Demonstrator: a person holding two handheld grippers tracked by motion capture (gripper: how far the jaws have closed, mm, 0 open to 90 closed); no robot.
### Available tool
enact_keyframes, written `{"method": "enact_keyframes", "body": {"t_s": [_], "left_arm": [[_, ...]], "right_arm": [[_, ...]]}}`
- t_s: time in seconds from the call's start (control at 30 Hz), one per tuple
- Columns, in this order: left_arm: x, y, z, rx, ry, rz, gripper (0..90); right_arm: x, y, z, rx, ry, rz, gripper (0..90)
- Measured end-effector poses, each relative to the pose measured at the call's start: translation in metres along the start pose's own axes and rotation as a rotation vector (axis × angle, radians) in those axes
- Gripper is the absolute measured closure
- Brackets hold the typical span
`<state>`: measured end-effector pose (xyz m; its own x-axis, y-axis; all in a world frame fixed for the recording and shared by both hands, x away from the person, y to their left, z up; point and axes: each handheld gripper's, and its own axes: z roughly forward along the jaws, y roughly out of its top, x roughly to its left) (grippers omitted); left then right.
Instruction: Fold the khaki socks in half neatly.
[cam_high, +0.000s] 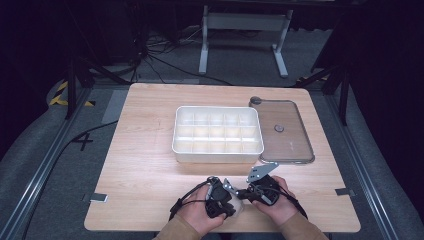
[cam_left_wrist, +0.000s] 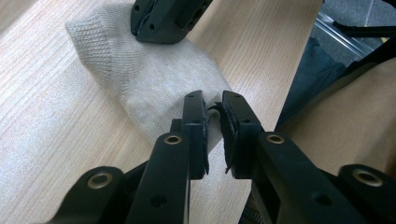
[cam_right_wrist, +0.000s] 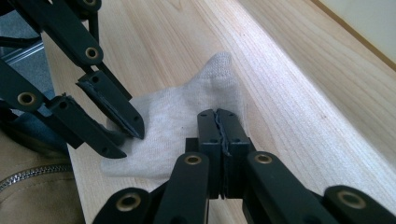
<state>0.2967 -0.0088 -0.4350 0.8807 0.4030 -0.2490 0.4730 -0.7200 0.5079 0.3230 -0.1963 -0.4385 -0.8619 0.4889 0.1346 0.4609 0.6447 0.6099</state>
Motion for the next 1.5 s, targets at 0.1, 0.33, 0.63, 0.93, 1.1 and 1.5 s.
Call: {"method": "enact_keyframes", "body": {"t_s": [0.1, 0.33, 0.63, 0.93, 1.1, 1.5], "left_arm": [[-0.001, 0.000, 0.000, 0.010, 0.006, -0.004, 81.8], [-0.003, 0.001, 0.001, 0.013, 0.018, -0.008, 83.6], [-0.004, 0.000, 0.002, 0.011, 0.021, -0.009, 84.2], [-0.006, -0.001, 0.003, 0.006, 0.029, 0.001, 84.2], [-0.008, -0.002, 0.002, 0.011, 0.035, -0.003, 84.1], [-0.009, -0.004, 0.005, 0.051, 0.010, -0.003, 84.3]], "right_arm": [[0.000, -0.001, 0.000, -0.001, 0.001, 0.004, 89.6], [0.000, 0.000, -0.008, -0.010, 0.004, 0.012, 85.8], [-0.003, 0.001, -0.019, -0.066, -0.039, 0.076, 64.0], [0.000, 0.007, -0.007, -0.023, -0.013, 0.098, 51.0], [-0.002, 0.008, -0.001, -0.025, 0.008, 0.123, 49.2], [0.000, 0.008, 0.008, 0.018, -0.004, 0.105, 47.3]]}}
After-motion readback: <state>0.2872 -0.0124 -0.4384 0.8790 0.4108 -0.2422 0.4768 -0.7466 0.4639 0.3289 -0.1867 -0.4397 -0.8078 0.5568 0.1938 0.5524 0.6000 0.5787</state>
